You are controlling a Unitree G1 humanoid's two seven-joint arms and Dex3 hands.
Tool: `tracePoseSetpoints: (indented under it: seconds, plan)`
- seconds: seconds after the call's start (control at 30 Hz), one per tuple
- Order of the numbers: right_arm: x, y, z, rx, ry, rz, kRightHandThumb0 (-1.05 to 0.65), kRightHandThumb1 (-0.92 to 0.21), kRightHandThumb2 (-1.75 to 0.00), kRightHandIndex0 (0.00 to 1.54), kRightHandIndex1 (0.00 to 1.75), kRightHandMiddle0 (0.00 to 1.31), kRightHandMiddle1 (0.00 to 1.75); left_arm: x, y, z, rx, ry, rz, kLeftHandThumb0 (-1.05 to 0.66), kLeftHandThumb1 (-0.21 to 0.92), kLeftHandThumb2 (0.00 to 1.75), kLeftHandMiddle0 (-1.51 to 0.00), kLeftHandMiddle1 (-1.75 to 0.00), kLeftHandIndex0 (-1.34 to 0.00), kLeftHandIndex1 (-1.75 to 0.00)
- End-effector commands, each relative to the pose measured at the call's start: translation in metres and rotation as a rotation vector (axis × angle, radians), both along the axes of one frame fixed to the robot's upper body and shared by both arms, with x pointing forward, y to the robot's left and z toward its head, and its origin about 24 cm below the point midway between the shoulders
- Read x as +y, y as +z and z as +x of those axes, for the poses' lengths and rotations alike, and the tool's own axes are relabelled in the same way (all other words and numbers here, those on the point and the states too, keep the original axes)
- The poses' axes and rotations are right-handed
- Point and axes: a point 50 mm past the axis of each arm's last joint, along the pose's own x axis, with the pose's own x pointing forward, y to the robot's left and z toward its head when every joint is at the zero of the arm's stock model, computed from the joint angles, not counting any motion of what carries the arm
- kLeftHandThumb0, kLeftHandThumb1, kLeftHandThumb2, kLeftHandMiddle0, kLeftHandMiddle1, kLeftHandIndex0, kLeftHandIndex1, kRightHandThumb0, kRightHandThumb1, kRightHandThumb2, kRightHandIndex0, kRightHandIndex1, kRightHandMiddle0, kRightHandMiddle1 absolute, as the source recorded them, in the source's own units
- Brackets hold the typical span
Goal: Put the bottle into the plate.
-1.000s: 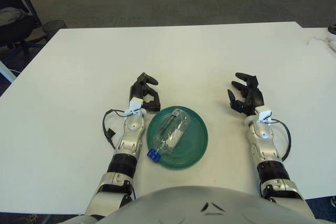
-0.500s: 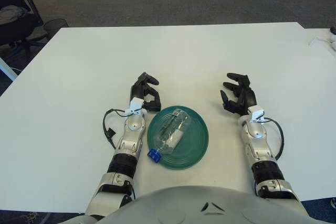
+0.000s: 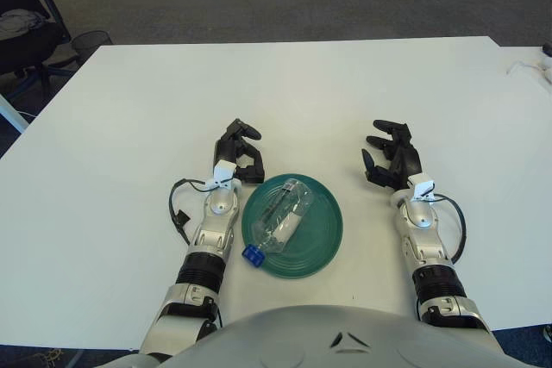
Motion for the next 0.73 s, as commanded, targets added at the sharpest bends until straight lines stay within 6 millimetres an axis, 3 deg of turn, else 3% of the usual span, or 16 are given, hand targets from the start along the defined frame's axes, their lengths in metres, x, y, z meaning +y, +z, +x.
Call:
tracePoseSetpoints:
  seconds: [0.0, 0.23, 0.63, 0.7]
  plan:
    - [0.000, -0.015, -0.010, 0.085, 0.000, 0.026, -0.27, -0.37, -1.05, 0.12, 1.13, 0.00, 1.22, 0.005, -0.011, -0.005, 0.050, 0.013, 0.014, 0.00, -0.09, 1.75, -0.92, -1.67, -0.71, -1.75]
    - [0.004, -0.016, -0.010, 0.071, 0.028, 0.055, -0.24, -0.35, -1.09, 0.13, 1.18, 0.00, 1.28, 0.005, -0.010, -0.006, 0.048, 0.021, 0.009, 0.00, -0.09, 1.75, -0.92, -1.67, -0.71, -1.75]
    - [0.015, -0.017, -0.013, 0.047, 0.064, 0.104, -0.27, -0.44, -1.06, 0.24, 1.28, 0.03, 1.43, 0.005, -0.011, -0.005, 0.054, 0.026, 0.010, 0.00, -0.09, 1.75, -0.92, -1.66, -0.71, -1.75]
    - [0.017, -0.017, -0.014, 0.035, 0.067, 0.104, 0.03, -0.61, -0.83, 0.31, 1.44, 0.05, 1.48, 0.005, -0.011, -0.005, 0.055, 0.027, 0.011, 0.00, -0.09, 1.75, -0.92, -1.67, -0.71, -1.75]
